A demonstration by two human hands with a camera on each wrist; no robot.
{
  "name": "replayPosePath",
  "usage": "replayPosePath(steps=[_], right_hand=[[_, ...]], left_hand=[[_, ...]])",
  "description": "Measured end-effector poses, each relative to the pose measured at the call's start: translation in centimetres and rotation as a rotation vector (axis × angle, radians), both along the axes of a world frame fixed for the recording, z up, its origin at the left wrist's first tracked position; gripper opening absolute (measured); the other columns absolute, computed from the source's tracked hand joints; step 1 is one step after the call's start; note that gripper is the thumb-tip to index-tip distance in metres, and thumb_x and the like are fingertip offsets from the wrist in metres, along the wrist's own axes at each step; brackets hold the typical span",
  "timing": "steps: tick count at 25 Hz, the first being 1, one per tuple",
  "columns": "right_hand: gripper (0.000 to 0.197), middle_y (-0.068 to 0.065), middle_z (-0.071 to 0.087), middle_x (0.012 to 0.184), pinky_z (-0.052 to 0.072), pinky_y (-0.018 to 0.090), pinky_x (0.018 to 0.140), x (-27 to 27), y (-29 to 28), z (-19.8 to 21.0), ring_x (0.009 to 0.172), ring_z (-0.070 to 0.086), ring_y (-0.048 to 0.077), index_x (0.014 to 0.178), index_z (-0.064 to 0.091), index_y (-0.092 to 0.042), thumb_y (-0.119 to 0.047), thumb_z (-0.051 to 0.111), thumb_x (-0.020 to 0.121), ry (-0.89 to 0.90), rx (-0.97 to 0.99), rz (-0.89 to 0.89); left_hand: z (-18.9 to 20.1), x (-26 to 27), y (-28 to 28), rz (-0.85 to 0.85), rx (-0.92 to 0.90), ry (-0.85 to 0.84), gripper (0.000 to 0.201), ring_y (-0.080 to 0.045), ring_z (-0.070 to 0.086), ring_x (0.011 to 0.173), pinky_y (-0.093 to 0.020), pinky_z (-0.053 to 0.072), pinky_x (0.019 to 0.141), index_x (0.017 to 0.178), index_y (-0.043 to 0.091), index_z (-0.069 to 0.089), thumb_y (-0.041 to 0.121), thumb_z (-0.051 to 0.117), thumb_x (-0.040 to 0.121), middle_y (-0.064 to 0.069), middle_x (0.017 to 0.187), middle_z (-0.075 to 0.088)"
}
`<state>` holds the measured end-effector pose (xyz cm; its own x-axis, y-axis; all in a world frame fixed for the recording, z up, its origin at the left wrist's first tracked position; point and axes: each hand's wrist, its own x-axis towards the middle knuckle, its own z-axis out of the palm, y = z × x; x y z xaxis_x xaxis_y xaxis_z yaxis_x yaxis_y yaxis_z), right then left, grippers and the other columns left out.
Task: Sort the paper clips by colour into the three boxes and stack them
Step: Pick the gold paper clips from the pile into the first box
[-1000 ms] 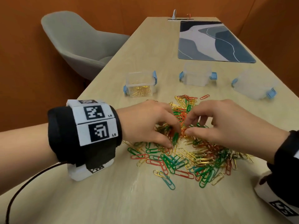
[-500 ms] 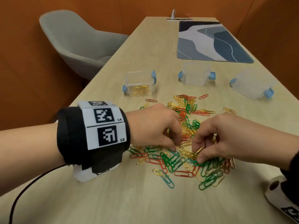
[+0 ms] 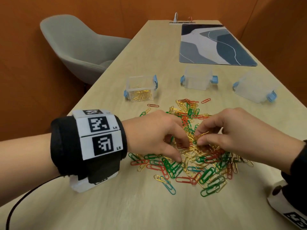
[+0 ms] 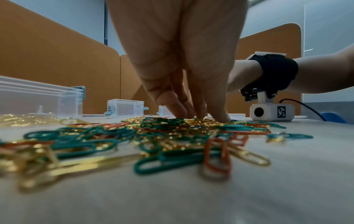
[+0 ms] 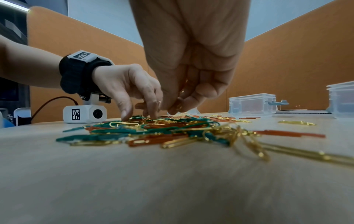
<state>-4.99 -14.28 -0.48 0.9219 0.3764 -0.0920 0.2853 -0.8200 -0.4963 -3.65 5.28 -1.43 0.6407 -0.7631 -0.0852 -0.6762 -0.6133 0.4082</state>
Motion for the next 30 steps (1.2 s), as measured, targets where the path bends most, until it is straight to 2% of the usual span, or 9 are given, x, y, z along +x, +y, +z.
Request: replayPosePath(steps=[2,6,9,12,18,21,26,28,30], right_hand=[[0.008,-0.016,0.068,0.073,0.043,0.008,0.068,0.1,-0.1,-0.1,0.073,0.061,-0.003,0.083,0.074,-0.031,-0.029,0.074,0.075,-0.002,-0.022,-0.022],[0.008,-0.015,0.069,0.072,0.043,0.006,0.068,0.1,-0.2,0.1,0.076,0.06,-0.005,0.08,0.074,-0.031,-0.027,0.075,0.074,0.019,-0.022,-0.033],[0.008,-0.018,0.067,0.068,0.041,0.001,0.063,0.3,-0.3,0.1,0.08,0.054,-0.015,0.078,0.074,-0.031,-0.025,0.076,0.073,0.008,-0.011,-0.06],[0.01,-0.018,0.064,0.064,0.039,-0.001,0.056,0.4,-0.4,-0.1,0.068,0.06,-0.009,0.08,0.075,-0.029,-0.023,0.077,0.072,0.006,-0.016,-0.083],[0.011,-0.011,0.069,0.065,0.041,0.001,0.057,0.2,-0.5,0.0,0.072,0.059,-0.007,0.077,0.073,-0.03,-0.02,0.075,0.075,0.008,0.018,-0.095],[0.016,-0.007,0.069,0.062,0.041,0.003,0.057,0.4,-0.6,-0.1,0.06,0.061,0.0,0.07,0.067,-0.033,-0.02,0.074,0.076,-0.012,0.038,-0.099],[0.016,-0.006,0.068,0.056,0.047,0.009,0.058,0.1,-0.2,0.0,0.054,0.06,-0.001,0.069,0.068,-0.034,-0.021,0.074,0.076,-0.028,0.208,-0.049],[0.012,-0.006,0.072,0.066,0.053,0.023,0.068,-0.3,0.2,0.2,0.062,0.065,0.002,0.075,0.072,-0.034,-0.023,0.074,0.075,-0.053,0.328,0.027],[0.013,-0.008,0.073,0.074,0.053,0.026,0.074,-0.6,0.7,0.3,0.072,0.067,0.002,0.081,0.074,-0.031,-0.02,0.074,0.075,-0.067,0.377,0.128]], left_hand=[[-0.3,0.2,-0.8,-0.03,0.062,0.005,0.039,-0.011,0.054,0.084,-0.03,0.044,0.077,0.112,0.027,0.068,0.042,0.071,0.076,0.004,0.097,0.058],[-0.3,0.9,-0.9,0.028,0.028,-0.024,0.028,0.005,0.045,0.067,-0.014,0.038,0.068,0.103,0.024,0.071,0.036,0.07,0.078,0.008,0.089,0.055],[-0.2,0.6,-1.1,0.023,0.012,-0.033,0.037,0.003,0.043,0.065,-0.02,0.039,0.07,0.107,0.026,0.07,0.041,0.072,0.074,0.006,0.091,0.057],[-0.2,0.5,-1.9,-0.01,0.076,-0.012,0.044,-0.001,0.041,0.07,-0.023,0.039,0.074,0.115,0.026,0.066,0.041,0.072,0.074,0.001,0.098,0.057],[-0.3,0.7,-2.3,0.026,0.149,0.04,0.017,-0.002,0.045,0.068,-0.015,0.036,0.067,0.095,0.018,0.065,0.031,0.062,0.086,0.008,0.085,0.051],[0.3,1.0,-1.4,0.13,0.06,0.093,0.007,0.004,0.051,0.062,-0.006,0.036,0.063,0.083,0.023,0.062,0.028,0.061,0.088,0.015,0.072,0.056],[1.1,1.1,-0.1,0.472,-0.384,0.763,0.013,-0.004,0.062,0.055,-0.012,0.052,0.057,0.093,0.007,0.063,-0.001,0.054,0.089,0.0,0.067,0.064],[1.2,0.7,-0.6,0.582,-0.495,0.999,0.017,-0.009,0.063,0.056,-0.015,0.055,0.057,0.09,0.004,0.061,0.0,0.044,0.094,-0.007,0.071,0.06],[1.2,0.5,-1.2,0.682,-0.607,1.188,0.02,-0.015,0.064,0.054,-0.019,0.057,0.055,0.088,0.002,0.057,0.007,0.04,0.096,-0.011,0.068,0.06]])
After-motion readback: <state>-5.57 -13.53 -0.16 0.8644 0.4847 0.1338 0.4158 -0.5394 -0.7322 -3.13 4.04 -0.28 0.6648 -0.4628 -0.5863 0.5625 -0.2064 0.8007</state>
